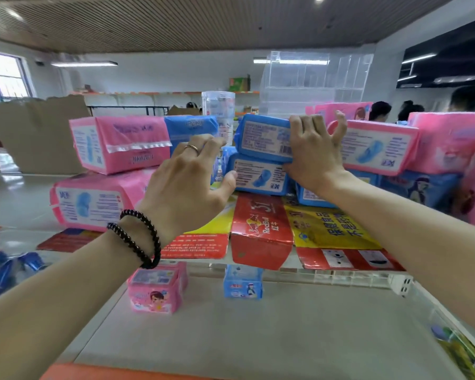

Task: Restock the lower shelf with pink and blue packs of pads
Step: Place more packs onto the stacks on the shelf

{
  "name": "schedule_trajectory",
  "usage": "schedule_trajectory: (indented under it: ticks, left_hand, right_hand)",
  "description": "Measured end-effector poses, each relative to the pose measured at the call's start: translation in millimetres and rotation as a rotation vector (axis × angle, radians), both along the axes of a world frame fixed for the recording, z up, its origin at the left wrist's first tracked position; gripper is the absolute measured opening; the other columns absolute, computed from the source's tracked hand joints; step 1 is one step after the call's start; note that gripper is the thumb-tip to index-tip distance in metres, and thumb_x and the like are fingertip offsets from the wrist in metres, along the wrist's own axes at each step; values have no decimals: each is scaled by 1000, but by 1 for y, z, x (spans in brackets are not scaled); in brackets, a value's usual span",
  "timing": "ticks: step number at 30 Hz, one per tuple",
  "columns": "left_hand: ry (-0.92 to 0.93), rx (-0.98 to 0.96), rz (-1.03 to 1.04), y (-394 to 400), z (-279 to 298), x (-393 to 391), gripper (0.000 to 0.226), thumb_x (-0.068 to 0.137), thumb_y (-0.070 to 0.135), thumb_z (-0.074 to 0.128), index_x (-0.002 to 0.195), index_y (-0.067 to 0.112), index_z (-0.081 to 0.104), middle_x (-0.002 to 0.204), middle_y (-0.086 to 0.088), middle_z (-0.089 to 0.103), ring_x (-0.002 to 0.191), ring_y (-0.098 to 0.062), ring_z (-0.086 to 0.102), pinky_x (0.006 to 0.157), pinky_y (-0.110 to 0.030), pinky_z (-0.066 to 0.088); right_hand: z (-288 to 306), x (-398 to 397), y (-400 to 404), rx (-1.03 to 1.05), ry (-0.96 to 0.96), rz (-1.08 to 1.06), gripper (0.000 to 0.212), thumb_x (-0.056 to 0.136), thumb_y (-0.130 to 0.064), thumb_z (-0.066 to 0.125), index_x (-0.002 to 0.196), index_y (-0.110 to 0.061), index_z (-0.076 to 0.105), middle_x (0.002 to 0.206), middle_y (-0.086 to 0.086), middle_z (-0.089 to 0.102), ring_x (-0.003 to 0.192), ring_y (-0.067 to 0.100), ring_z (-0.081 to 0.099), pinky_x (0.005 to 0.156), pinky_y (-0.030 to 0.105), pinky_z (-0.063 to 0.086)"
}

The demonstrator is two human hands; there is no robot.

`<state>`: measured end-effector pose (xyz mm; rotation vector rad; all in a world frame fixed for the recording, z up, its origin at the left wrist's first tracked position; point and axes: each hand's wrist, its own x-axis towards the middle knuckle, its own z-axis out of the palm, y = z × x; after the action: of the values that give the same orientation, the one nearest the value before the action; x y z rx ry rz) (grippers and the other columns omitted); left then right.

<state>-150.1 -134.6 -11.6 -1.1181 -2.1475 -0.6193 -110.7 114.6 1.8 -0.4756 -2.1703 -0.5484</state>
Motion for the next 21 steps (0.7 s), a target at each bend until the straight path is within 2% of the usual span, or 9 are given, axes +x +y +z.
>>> schedule_trajectory:
  ticks: [3,6,8,11,15,16,18,19,21]
  left_hand:
    - [-141,100,-86,1,3,2,50,98,43,54,142,19,46,143,2,52,128,-17,49,99,-29,37]
    - [-439,244,-189,1,10,4,42,103,48,45,136,23,50,133,8,58,115,-6,56,89,-15,40]
    - [-708,422,-319,4,15,9,39,104,56,35,124,28,54,121,11,63,106,-3,60,88,-23,50]
    - [-1002,670,-612,4,22,16,40,99,57,35,104,31,66,98,11,76,91,-14,73,77,-38,60]
    - [-1087,802,-732,-7,19,17,27,91,45,60,100,23,75,99,-4,78,81,-25,74,75,-45,62]
    - [-1085,806,-728,-11,16,16,32,90,43,65,110,19,72,103,-5,77,83,-25,74,76,-44,62]
    - [-1050,792,-731,-20,8,13,60,86,43,66,135,11,56,109,-6,76,87,-26,74,73,-43,63]
    - [-1020,782,-747,-25,6,16,68,84,42,65,141,8,49,103,-2,76,81,-22,74,66,-38,62]
    - [-941,790,-770,-35,0,23,71,84,37,62,144,6,42,87,7,74,68,-11,71,55,-27,57]
  right_hand:
    - [-1,12,-1,48,88,101,74,67,-23,81,129,-7,44,124,12,52,121,32,44,111,57,15]
    - [-3,32,-17,151,169,196,74,65,-22,80,130,-10,45,130,10,51,123,31,45,108,51,15]
    - [-5,48,-33,257,206,252,74,66,-22,76,134,-10,47,138,9,51,127,31,45,107,53,21]
    - [-10,64,-55,426,349,389,66,72,-12,70,134,-12,48,138,9,54,126,28,45,104,53,28]
    - [-22,73,-77,501,460,533,47,90,-12,63,131,-21,44,139,7,42,126,27,46,101,54,35]
    - [-26,80,-82,455,414,568,50,89,-15,66,132,-24,42,141,8,37,130,28,42,102,57,35]
    - [-37,96,-92,220,265,658,73,76,-30,79,135,-26,35,149,8,25,141,31,28,109,59,27]
    - [-42,104,-99,57,219,717,84,72,-41,82,137,-25,31,153,9,19,145,31,21,113,58,23]
    - [-50,122,-113,-208,245,836,90,75,-62,72,141,-23,25,159,16,13,150,31,14,119,57,18]
